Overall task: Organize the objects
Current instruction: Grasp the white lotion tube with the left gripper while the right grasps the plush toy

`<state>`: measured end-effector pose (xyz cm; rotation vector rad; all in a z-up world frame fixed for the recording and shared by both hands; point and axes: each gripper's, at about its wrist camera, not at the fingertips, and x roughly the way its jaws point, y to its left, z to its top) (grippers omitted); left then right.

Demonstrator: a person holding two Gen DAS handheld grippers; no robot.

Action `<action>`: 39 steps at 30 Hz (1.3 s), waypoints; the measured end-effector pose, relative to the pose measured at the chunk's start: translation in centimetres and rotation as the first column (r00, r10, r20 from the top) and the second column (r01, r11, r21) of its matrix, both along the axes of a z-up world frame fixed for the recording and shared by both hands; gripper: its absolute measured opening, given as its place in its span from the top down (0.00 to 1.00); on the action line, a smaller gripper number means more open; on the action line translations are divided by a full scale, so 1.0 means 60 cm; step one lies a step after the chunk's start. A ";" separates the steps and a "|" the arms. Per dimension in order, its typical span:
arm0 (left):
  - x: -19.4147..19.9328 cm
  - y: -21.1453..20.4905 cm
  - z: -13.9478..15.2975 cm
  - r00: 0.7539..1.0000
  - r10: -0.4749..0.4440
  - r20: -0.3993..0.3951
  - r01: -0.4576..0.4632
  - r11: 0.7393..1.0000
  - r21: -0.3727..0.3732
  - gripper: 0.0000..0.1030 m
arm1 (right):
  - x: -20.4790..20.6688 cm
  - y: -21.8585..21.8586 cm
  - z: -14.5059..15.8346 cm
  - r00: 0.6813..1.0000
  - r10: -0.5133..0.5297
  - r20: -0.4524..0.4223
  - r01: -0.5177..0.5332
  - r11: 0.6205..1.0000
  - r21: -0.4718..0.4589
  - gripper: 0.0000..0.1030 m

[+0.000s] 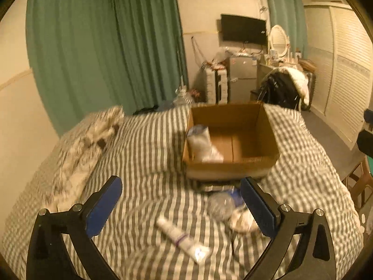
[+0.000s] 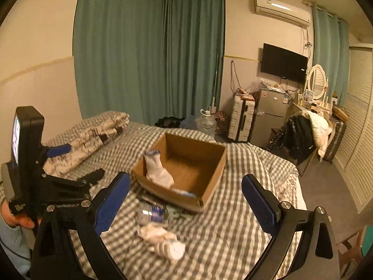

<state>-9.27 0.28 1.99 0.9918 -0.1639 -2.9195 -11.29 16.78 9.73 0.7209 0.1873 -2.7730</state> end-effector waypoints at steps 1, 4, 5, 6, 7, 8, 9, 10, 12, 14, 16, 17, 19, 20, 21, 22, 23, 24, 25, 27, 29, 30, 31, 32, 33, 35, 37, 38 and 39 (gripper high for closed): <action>0.004 -0.003 -0.014 1.000 0.019 0.016 -0.019 1.000 0.012 0.00 | 0.006 0.001 -0.015 1.000 -0.006 0.006 0.006 1.000 0.003 0.06; 0.008 -0.013 -0.064 0.995 0.058 0.081 -0.064 0.995 0.070 0.00 | 0.006 -0.004 -0.067 0.998 -0.006 0.055 0.005 1.000 0.009 0.06; 0.010 -0.017 -0.084 0.992 0.079 0.097 -0.086 0.994 0.070 0.00 | 0.001 -0.007 -0.087 0.997 -0.013 0.072 0.012 1.000 0.015 0.06; 0.008 -0.019 -0.097 0.989 0.101 0.108 -0.108 0.993 0.057 0.00 | -0.006 -0.011 -0.106 0.996 -0.025 0.089 0.023 0.999 0.026 0.06; 0.008 -0.022 -0.112 0.985 0.122 0.122 -0.129 0.991 0.045 0.00 | -0.017 -0.016 -0.132 0.992 -0.036 0.121 0.031 0.999 0.044 0.06; 0.006 -0.028 -0.130 0.981 0.131 0.145 -0.140 0.989 0.047 0.00 | -0.024 -0.017 -0.150 0.988 -0.040 0.146 0.033 0.998 0.051 0.06; 0.006 -0.033 -0.142 0.978 0.132 0.162 -0.142 0.988 0.052 0.00 | -0.035 -0.020 -0.166 0.984 -0.043 0.171 0.035 0.998 0.054 0.06; 0.003 -0.037 -0.153 0.974 0.136 0.180 -0.148 0.987 0.056 0.00 | -0.047 -0.022 -0.186 0.978 -0.044 0.203 0.034 0.998 0.054 0.06; -0.003 -0.048 -0.167 0.966 0.160 0.201 -0.175 0.983 0.058 0.00 | -0.061 -0.028 -0.211 0.969 -0.040 0.245 0.028 0.998 0.055 0.06; -0.006 -0.054 -0.173 0.963 0.165 0.212 -0.183 0.981 0.069 0.00 | -0.071 -0.034 -0.232 0.959 -0.042 0.279 0.026 0.998 0.062 0.06; -0.013 -0.060 -0.183 0.958 0.165 0.234 -0.188 0.979 0.081 0.00 | -0.079 -0.040 -0.253 0.949 -0.036 0.313 0.017 0.998 0.061 0.06; -0.017 -0.062 -0.188 0.954 0.166 0.248 -0.193 0.977 0.087 0.00 | -0.083 -0.041 -0.259 0.945 -0.030 0.325 0.012 0.998 0.059 0.06; -0.021 -0.067 -0.196 0.950 0.166 0.266 -0.199 0.975 0.101 0.00 | -0.089 -0.042 -0.278 0.933 -0.036 0.358 0.014 0.998 0.061 0.06; -0.024 -0.067 -0.200 0.948 0.163 0.273 -0.199 0.974 0.108 0.00 | -0.092 -0.043 -0.286 0.927 -0.045 0.372 0.021 0.997 0.068 0.06; -0.029 -0.066 -0.203 0.948 0.153 0.280 -0.192 0.975 0.115 0.01 | -0.096 -0.044 -0.295 0.919 -0.054 0.391 0.026 0.997 0.077 0.06; -0.033 -0.065 -0.205 0.948 0.144 0.283 -0.185 0.975 0.122 0.01 | -0.100 -0.044 -0.305 0.911 -0.062 0.409 0.031 0.996 0.082 0.06; -0.039 -0.064 -0.208 0.947 0.136 0.291 -0.180 0.976 0.127 0.03 | -0.102 -0.043 -0.310 0.907 -0.064 0.417 0.032 0.996 0.084 0.06; -0.046 -0.062 -0.210 0.944 0.133 0.301 -0.178 0.976 0.128 0.05 | -0.104 -0.045 -0.315 0.902 -0.065 0.426 0.032 0.996 0.084 0.06; -0.051 -0.060 -0.212 0.945 0.127 0.303 -0.173 0.976 0.131 0.06 | -0.105 -0.046 -0.319 0.899 -0.067 0.433 0.033 0.996 0.086 0.06; -0.063 -0.056 -0.219 0.942 0.124 0.313 -0.172 0.976 0.130 0.19 | -0.103 -0.048 -0.322 0.897 -0.064 0.438 0.027 0.996 0.090 0.07; -0.068 -0.051 -0.227 0.937 0.114 0.329 -0.163 0.979 0.126 0.30 | -0.102 -0.049 -0.323 0.895 -0.058 0.443 0.022 0.996 0.086 0.11; -0.070 -0.049 -0.231 0.936 0.096 0.339 -0.150 0.980 0.135 0.33 | -0.102 -0.049 -0.324 0.895 -0.054 0.444 0.019 0.996 0.084 0.12; -0.072 -0.049 -0.235 0.933 0.089 0.349 -0.146 0.979 0.140 0.34 | -0.101 -0.050 -0.326 0.893 -0.049 0.447 0.014 0.997 0.080 0.15; -0.073 -0.051 -0.240 0.929 0.093 0.359 -0.151 0.979 0.138 0.41 | -0.101 -0.051 -0.327 0.892 -0.045 0.449 0.011 0.997 0.077 0.20; -0.074 -0.052 -0.243 0.926 0.091 0.365 -0.152 0.978 0.142 0.46 | -0.099 -0.053 -0.327 0.892 -0.037 0.450 0.005 0.997 0.072 0.23; -0.071 -0.052 -0.242 0.930 0.066 0.361 -0.133 0.977 0.165 0.57 | -0.094 -0.058 -0.327 0.891 -0.010 0.454 -0.017 0.998 0.054 0.38; -0.065 -0.050 -0.240 0.934 0.042 0.355 -0.112 0.977 0.180 0.67 | -0.088 -0.064 -0.324 0.895 -0.004 0.446 -0.028 0.997 0.065 0.40; -0.061 -0.049 -0.238 0.936 0.035 0.350 -0.105 0.978 0.182 0.72 | -0.085 -0.067 -0.321 0.899 -0.005 0.439 -0.030 0.997 0.073 0.40; -0.056 -0.048 -0.235 0.939 0.025 0.343 -0.094 0.978 0.186 0.78 | -0.081 -0.068 -0.318 0.903 -0.004 0.429 -0.032 0.997 0.077 0.40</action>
